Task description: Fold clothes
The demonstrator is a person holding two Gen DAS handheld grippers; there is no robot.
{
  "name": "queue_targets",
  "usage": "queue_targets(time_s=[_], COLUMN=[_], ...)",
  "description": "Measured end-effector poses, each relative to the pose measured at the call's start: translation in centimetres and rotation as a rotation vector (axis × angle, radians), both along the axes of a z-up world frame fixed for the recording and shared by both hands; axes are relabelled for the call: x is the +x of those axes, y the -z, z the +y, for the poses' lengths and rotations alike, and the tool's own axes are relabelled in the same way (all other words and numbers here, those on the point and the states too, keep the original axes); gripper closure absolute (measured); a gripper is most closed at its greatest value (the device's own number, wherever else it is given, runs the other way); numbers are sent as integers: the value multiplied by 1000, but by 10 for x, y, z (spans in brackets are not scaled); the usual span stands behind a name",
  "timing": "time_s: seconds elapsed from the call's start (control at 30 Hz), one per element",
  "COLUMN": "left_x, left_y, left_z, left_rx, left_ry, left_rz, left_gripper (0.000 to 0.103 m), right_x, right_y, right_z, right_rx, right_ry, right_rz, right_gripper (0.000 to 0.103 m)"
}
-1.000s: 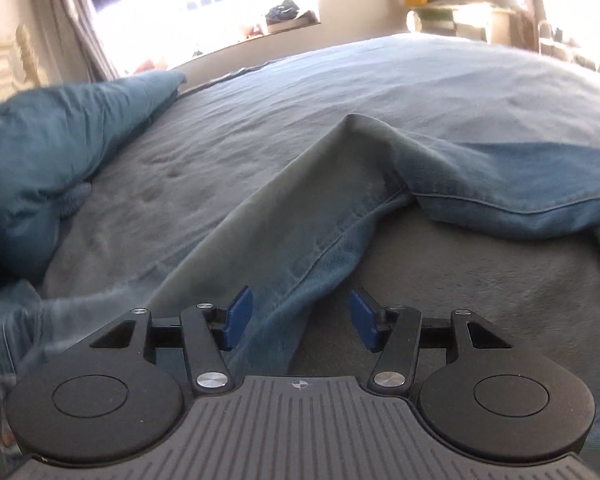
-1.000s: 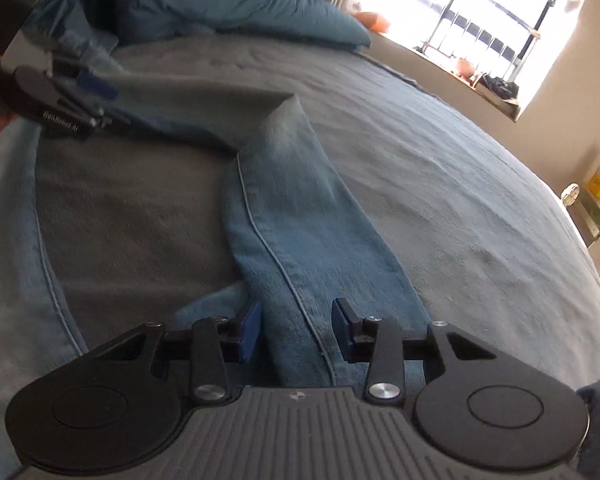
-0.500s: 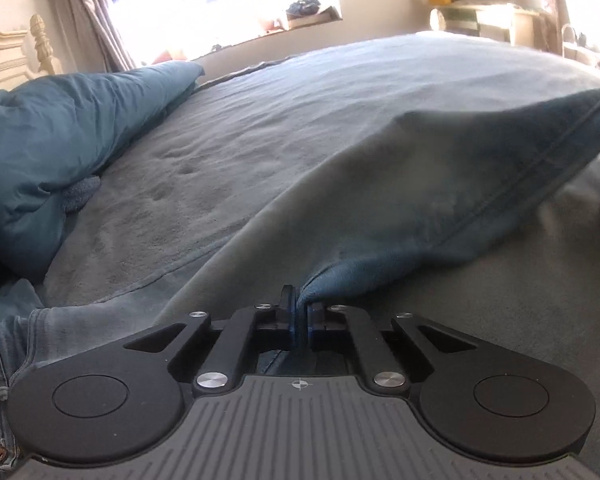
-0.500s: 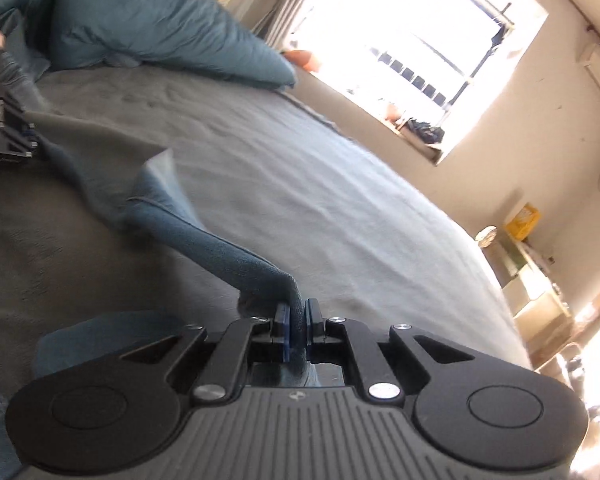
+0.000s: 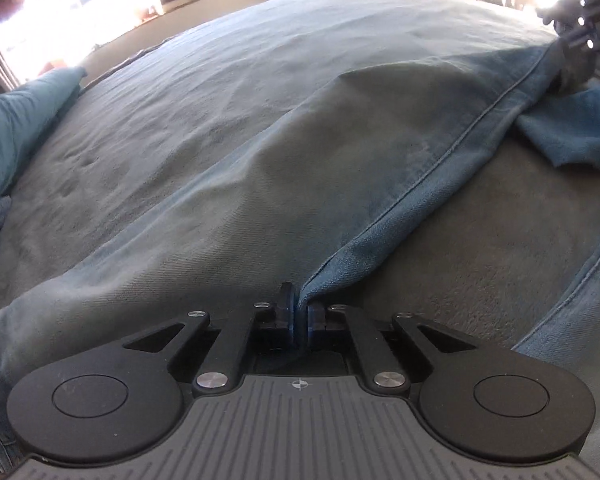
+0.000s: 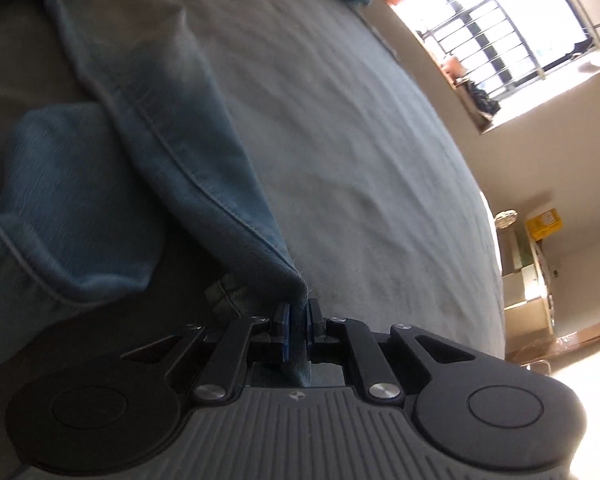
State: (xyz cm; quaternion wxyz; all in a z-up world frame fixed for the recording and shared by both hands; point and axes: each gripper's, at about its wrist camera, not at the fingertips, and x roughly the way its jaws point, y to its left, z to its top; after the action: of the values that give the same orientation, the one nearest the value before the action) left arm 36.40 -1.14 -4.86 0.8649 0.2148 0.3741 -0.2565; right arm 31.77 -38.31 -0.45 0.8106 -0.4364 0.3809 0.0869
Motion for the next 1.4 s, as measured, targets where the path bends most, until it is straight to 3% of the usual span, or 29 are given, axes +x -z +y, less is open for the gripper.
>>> queue_targets(time_s=[0.1,0.2,0.3,0.33,0.37,0.47,0.57,0.67,0.8,0.93,1.1,1.17,1.27,1.4], left_x=[6,2,-3,-5,-6,-4,3,14,19,18,15,14,16,16], left_y=[-11,-20,-26,-28,-30,-33,-27,-10,15,23,32,36,40,45], left_z=[6,16,23,26,27,24,19,17,21,26,33,37,46,54], left_rx=[-66,-164,-284,-328,-366,-432,-471,-498,-541,-586,-647,-681,-746,-813], left_ry=[-37,-61,-91,-100,-109,-150,-209,-264,-301,-300,-287,-284,-285,-281], left_rz=[47,72,113,125,130,110,99,118,151,140,125,123,142,160], left_gripper=[89,82,80,80,80,77,74,74,74,74,73,73,73,73], right_x=[-6,-12,-22,-26,-28,-36,-39,-48,-63,-53,-35,-26,-13,5], right_y=[3,-24,-59,-68,-73,-69,-43,-11,14,43,62,66,47,-3], right_z=[-1,-17,-51,-63,-79,-106,-128,-136,-123,-123,-142,-144,-132,-92], right_rx=[48,236,541,649,754,1010,1250,1411,1361,1359,1559,1567,1373,1003], right_ry=[18,95,250,307,376,520,750,876,934,1009,1036,1029,982,795], right_rz=[29,16,-38,-54,-55,-4,101,158,49,-9,-111,-121,-170,-275], right_gripper=[93,87,72,61,59,54,49,49,48,48,49,62,79,88])
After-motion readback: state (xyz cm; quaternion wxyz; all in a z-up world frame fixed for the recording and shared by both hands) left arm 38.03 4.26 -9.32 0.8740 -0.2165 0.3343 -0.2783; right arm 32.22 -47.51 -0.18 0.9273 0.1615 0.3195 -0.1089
